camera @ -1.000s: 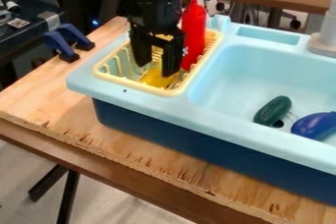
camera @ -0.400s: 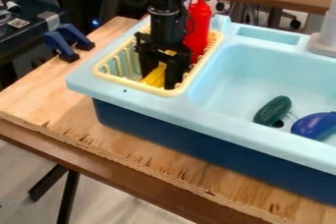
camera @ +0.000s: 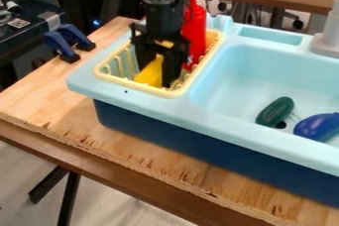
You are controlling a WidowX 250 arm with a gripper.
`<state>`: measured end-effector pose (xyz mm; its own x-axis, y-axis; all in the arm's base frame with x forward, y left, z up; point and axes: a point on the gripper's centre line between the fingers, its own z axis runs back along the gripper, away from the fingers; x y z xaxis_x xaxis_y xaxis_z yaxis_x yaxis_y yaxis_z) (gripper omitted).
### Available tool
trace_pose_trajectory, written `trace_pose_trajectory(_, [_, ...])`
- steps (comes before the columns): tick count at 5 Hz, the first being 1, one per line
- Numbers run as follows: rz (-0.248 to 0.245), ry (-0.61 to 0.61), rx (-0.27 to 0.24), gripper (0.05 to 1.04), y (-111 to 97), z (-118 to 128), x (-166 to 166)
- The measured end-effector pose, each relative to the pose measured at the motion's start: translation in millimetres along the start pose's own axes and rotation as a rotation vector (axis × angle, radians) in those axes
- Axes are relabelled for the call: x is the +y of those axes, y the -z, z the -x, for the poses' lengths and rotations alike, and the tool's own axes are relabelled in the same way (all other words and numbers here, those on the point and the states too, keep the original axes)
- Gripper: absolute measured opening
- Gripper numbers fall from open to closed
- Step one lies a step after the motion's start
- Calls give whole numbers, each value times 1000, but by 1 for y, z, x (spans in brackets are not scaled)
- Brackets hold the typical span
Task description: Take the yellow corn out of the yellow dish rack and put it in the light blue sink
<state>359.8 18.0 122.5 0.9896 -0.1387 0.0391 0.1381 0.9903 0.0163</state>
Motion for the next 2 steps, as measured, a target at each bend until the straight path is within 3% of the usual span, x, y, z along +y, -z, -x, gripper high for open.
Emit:
trace_pose_trajectory(1, [-32,4,-48,706,-26,4,-1])
trace_pose_trajectory(2, [-89,86,-108,706,-59,1,-20])
